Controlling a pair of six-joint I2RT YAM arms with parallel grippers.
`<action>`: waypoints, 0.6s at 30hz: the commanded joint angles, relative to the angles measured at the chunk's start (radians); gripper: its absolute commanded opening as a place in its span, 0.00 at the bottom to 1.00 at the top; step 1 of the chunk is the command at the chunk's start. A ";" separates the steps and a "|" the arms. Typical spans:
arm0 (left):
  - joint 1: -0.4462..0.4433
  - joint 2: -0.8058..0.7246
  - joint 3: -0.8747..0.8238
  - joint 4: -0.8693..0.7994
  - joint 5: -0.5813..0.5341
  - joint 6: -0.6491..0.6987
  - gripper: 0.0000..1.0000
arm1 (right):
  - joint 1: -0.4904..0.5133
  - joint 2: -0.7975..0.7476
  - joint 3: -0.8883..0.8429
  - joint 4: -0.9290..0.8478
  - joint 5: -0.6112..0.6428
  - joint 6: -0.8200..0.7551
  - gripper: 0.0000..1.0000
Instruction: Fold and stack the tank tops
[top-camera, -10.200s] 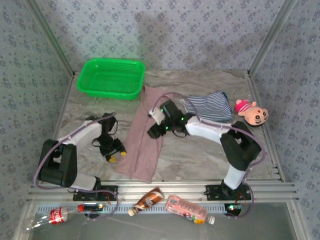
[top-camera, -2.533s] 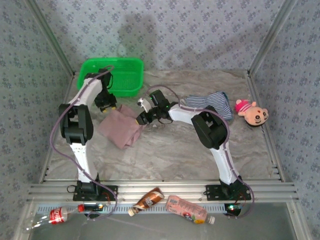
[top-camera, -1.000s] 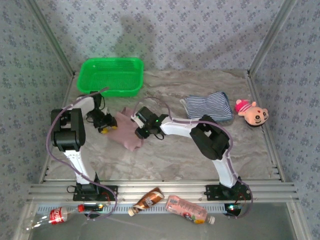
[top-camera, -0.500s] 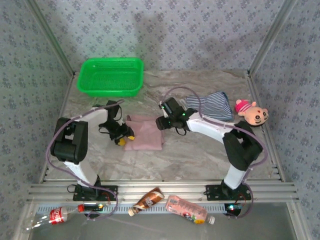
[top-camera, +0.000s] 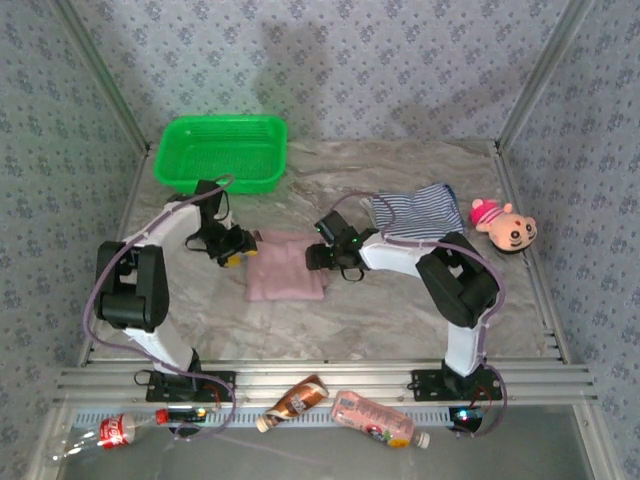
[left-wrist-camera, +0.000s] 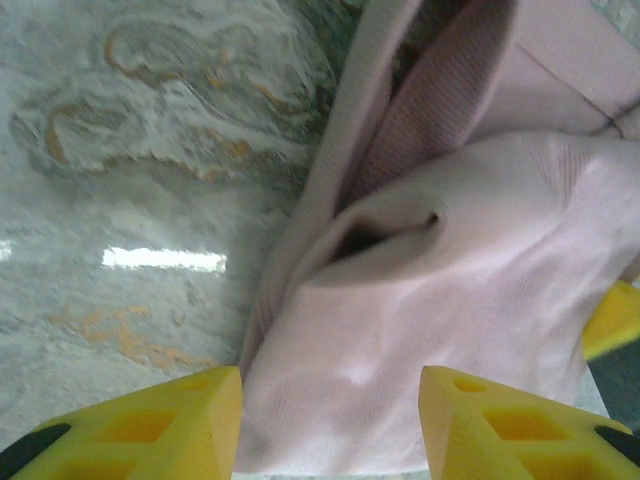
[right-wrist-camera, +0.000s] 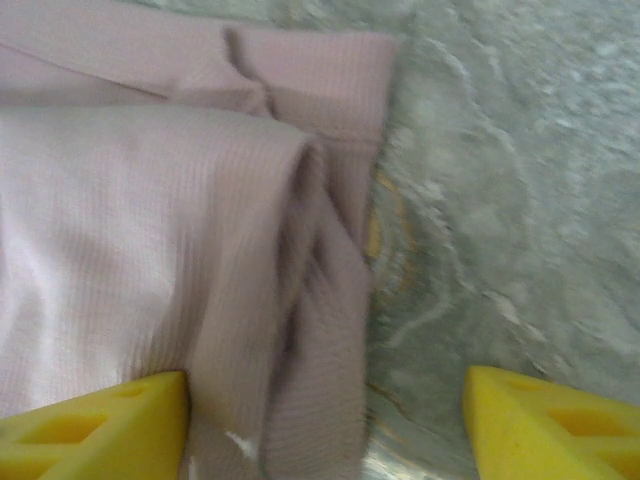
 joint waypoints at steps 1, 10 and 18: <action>0.004 0.020 -0.006 0.001 0.007 0.026 0.50 | 0.036 0.053 0.042 -0.016 -0.022 0.014 0.72; 0.004 -0.005 -0.076 0.027 0.028 0.010 0.50 | 0.072 0.108 0.108 -0.131 -0.026 -0.009 0.37; 0.005 -0.026 -0.060 0.021 0.033 0.001 0.50 | 0.033 0.035 0.218 -0.321 0.082 -0.210 0.07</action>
